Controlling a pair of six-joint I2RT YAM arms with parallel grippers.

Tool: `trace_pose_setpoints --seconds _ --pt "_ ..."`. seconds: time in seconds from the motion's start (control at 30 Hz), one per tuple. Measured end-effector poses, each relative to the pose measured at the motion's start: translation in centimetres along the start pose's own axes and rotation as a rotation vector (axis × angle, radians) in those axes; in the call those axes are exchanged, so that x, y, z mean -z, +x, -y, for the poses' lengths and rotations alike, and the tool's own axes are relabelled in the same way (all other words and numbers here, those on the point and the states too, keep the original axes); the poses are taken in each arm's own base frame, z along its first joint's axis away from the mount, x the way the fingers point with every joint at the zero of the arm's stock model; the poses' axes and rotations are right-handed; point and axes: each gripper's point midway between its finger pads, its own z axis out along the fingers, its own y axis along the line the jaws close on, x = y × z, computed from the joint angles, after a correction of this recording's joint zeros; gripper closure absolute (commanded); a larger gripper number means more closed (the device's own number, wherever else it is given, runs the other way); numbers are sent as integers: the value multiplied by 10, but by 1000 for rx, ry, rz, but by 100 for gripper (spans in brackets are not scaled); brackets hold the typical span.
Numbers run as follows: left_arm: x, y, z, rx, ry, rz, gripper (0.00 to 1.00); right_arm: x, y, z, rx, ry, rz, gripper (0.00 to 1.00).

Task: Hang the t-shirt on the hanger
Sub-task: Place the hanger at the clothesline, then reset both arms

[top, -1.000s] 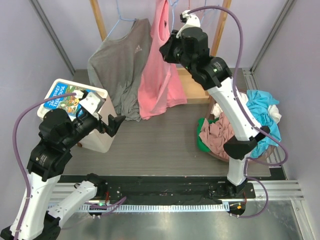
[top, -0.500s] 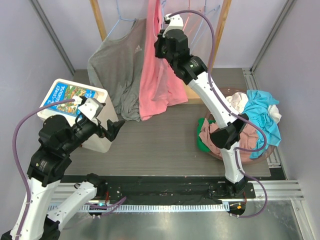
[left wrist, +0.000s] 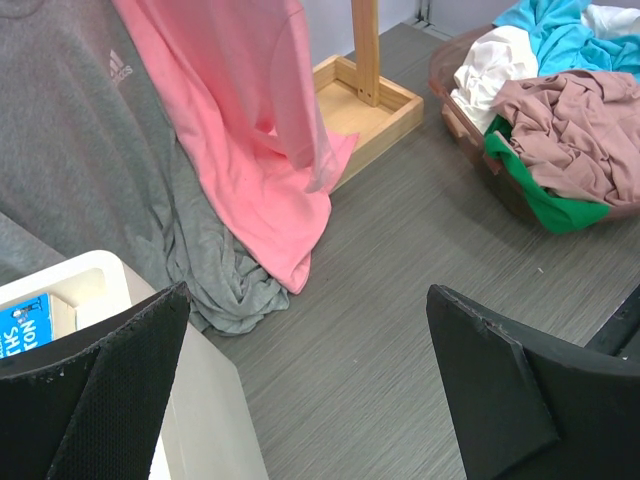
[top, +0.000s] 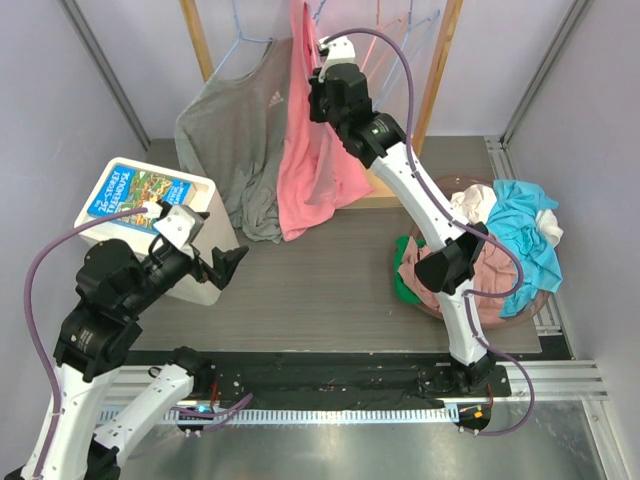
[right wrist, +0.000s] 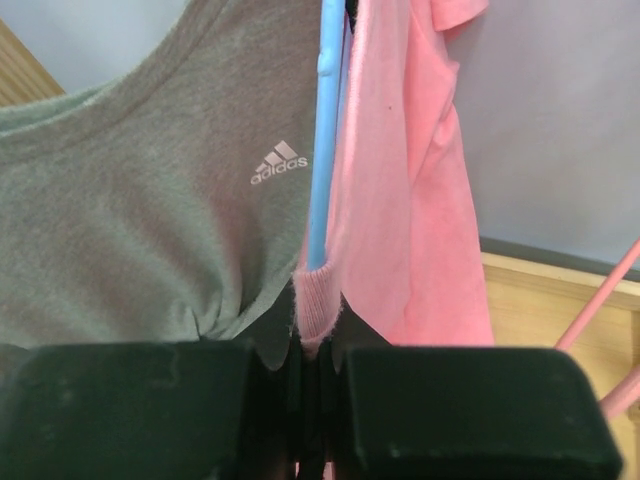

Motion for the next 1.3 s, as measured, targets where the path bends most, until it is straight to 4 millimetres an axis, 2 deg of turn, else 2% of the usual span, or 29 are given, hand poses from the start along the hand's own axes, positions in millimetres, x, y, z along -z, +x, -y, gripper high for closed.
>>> trace_pose_setpoints --seconds 0.2,0.3,0.4,0.43,0.5,0.53,0.67,0.7,0.77,0.83,1.03,1.1,1.2,1.3 --pt "0 1 0 0 1 -1 0 3 19 6 63 22 -70 99" --pt "0 1 0 1 1 -2 0 5 20 8 82 23 -82 82" --pt "0 2 0 1 1 -4 0 7 23 10 97 25 -101 55" --pt "-1 2 0 1 2 -5 0 8 26 11 106 24 -113 39" --pt "-1 3 0 2 2 -8 0 10 32 9 122 16 -139 34" --pt "-1 3 0 2 2 -8 0 11 34 7 131 7 -147 28" --pt "-1 3 0 2 2 -9 0 14 33 0 140 -16 -145 28" --pt "-1 3 0 2 2 -9 0 17 32 -3 140 -25 -144 36" --pt "-1 4 0 3 2 -10 0 22 26 -5 145 -37 -135 38" --pt "0 4 1 3 2 -11 0 31 16 -7 150 -46 -115 32" --pt "0 5 1 4 3 -16 0 56 -30 -6 149 -60 -8 22" --pt "0 6 1 4 3 -19 0 63 -45 -6 151 -65 30 15" --pt "1 8 2 7 5 -30 0 75 -60 -8 153 -89 64 8" --pt "2 12 2 16 8 -59 0 95 -76 -14 147 -146 94 2"
